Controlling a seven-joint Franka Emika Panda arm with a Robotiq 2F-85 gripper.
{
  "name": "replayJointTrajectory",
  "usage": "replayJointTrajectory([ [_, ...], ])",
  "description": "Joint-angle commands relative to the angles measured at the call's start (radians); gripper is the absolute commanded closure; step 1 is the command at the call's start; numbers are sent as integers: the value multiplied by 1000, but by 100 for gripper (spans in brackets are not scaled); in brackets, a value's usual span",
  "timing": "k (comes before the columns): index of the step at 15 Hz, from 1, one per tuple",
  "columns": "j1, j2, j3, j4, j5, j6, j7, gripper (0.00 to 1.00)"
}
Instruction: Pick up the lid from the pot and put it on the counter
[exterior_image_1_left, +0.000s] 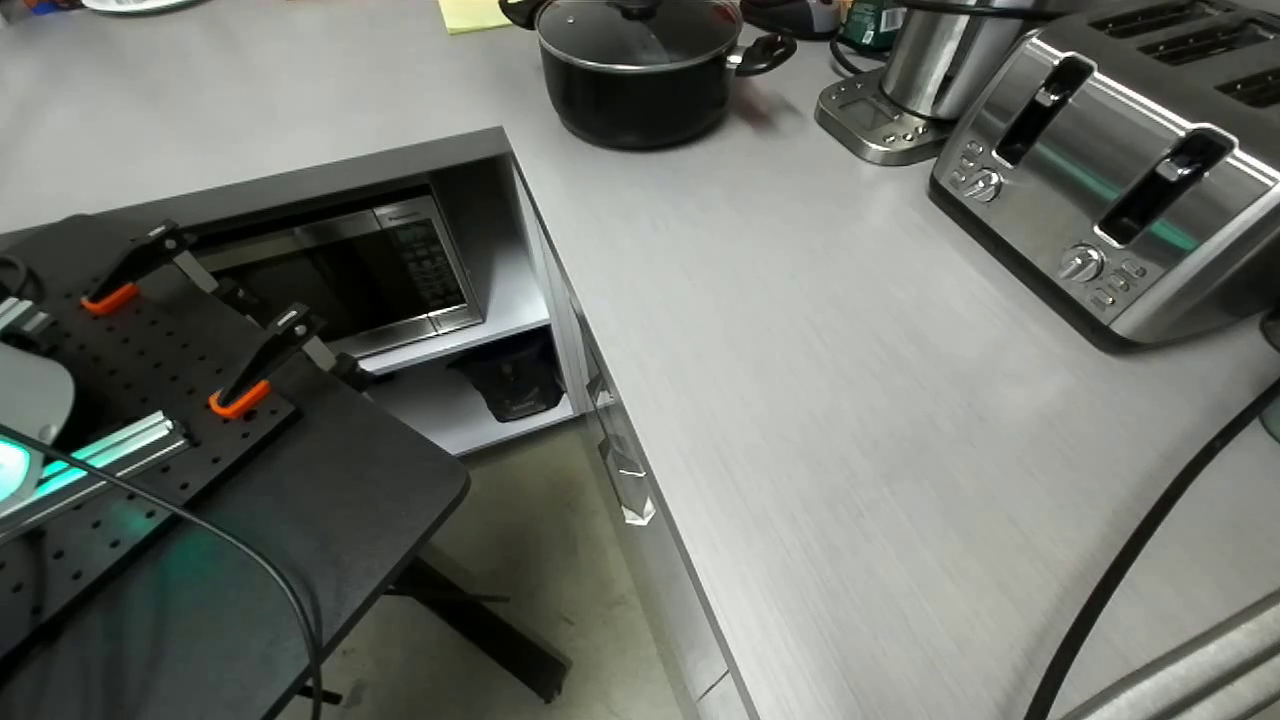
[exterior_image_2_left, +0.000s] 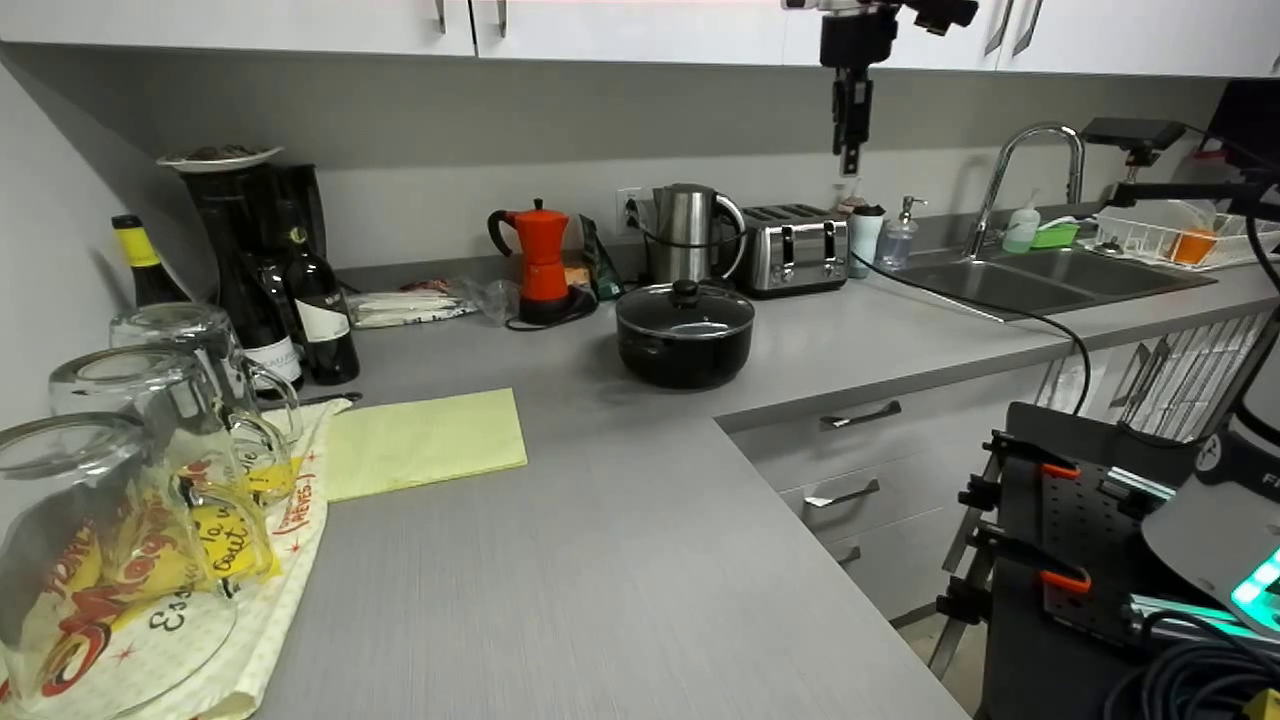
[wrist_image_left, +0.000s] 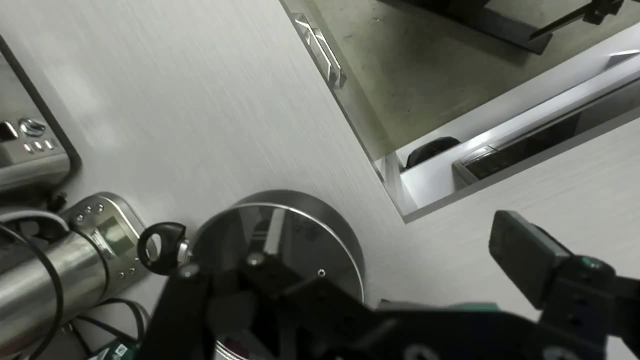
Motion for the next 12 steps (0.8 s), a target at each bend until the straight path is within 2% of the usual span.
replayJointTrajectory([
  [1,-4,204,-26,189,92,12,-139,0],
  [7,-62,442,-1,399,225,18,-286,0],
  [12,-108,583,25,531,252,8,-286,0],
])
